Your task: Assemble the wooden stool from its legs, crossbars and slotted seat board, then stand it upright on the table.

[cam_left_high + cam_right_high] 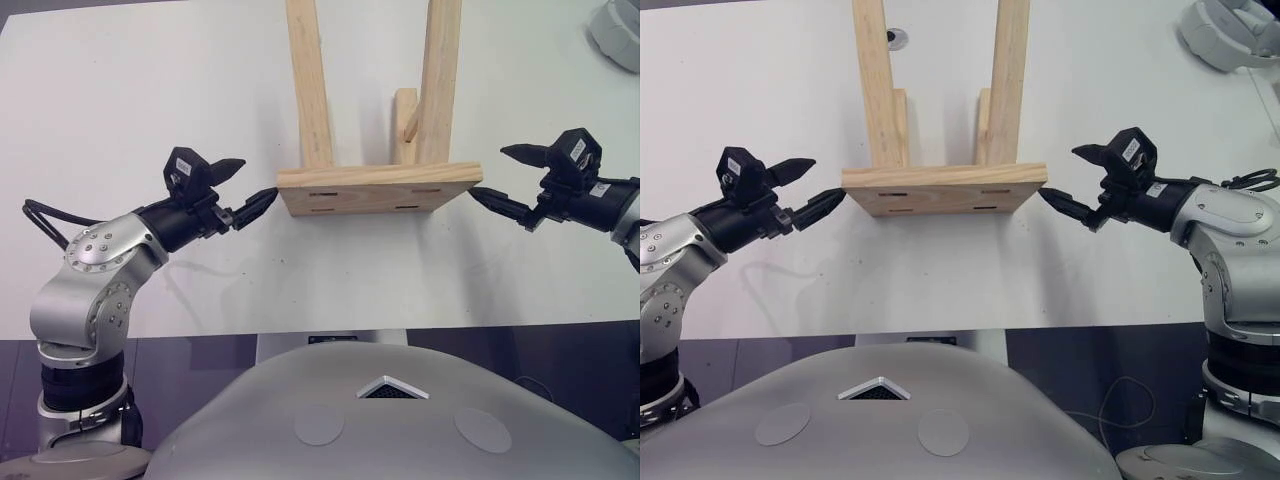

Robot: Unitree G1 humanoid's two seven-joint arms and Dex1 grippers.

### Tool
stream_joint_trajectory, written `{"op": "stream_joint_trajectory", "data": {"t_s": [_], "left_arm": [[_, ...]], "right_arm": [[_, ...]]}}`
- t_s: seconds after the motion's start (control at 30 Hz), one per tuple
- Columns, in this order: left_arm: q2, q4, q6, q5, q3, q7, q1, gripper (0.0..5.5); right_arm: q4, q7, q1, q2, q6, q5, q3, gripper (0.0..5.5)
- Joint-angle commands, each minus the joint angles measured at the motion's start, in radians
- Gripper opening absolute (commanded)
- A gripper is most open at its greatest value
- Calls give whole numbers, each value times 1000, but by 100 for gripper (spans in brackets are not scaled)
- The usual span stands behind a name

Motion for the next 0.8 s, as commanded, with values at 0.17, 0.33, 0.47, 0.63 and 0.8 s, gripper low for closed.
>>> {"op": "stream_joint_trajectory", "data": {"t_s": [0.17,0.33,0.47,0.63,0.8], "left_arm": [[69,33,-116,-37,-57,-211,-8,387],[-1,156,-153,12,-188,-192,-164,387],[-4,188,-173,16,-237,-219,-182,351],[14,180,-183,-2,-226,-240,-155,273],[7,206,-193,2,-232,-241,-178,205]], "right_arm": [[89,166,3,-54,-138,47,-3,421],[230,214,-164,23,-192,33,158,421],[326,264,-226,48,-228,12,254,400],[360,288,-231,39,-236,25,248,317],[322,303,-228,47,-214,76,227,241]]}}
